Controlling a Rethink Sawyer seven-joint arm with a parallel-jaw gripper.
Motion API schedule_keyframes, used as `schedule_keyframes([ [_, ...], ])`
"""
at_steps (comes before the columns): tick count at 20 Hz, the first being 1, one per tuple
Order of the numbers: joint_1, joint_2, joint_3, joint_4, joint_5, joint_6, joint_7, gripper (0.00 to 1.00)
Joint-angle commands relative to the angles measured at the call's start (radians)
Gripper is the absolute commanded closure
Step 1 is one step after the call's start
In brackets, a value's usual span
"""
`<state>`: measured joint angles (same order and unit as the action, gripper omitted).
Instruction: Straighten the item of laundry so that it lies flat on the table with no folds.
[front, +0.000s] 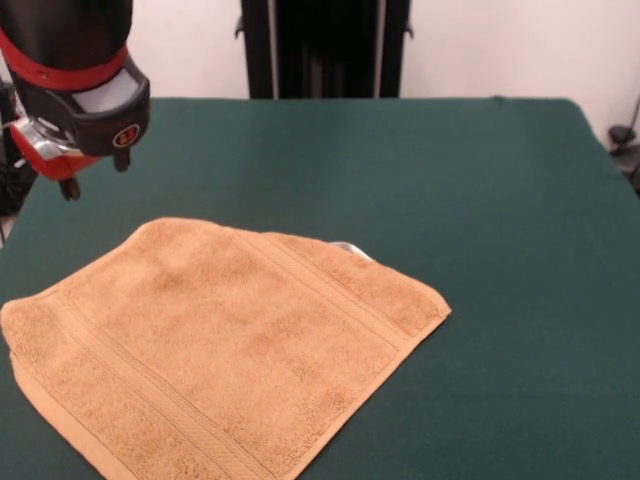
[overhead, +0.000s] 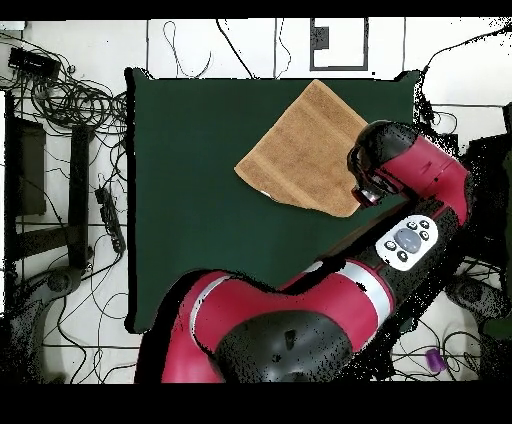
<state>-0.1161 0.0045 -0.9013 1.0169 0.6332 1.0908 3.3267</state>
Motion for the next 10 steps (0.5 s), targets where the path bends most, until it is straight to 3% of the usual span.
schedule_keyframes([
  [1,-0.029,0.169,-0.253,-0.279,-0.164,0.452,0.246,0.00],
  [10,-0.039,0.168,-0.247,-0.295,-0.169,0.467,0.233,0.00],
])
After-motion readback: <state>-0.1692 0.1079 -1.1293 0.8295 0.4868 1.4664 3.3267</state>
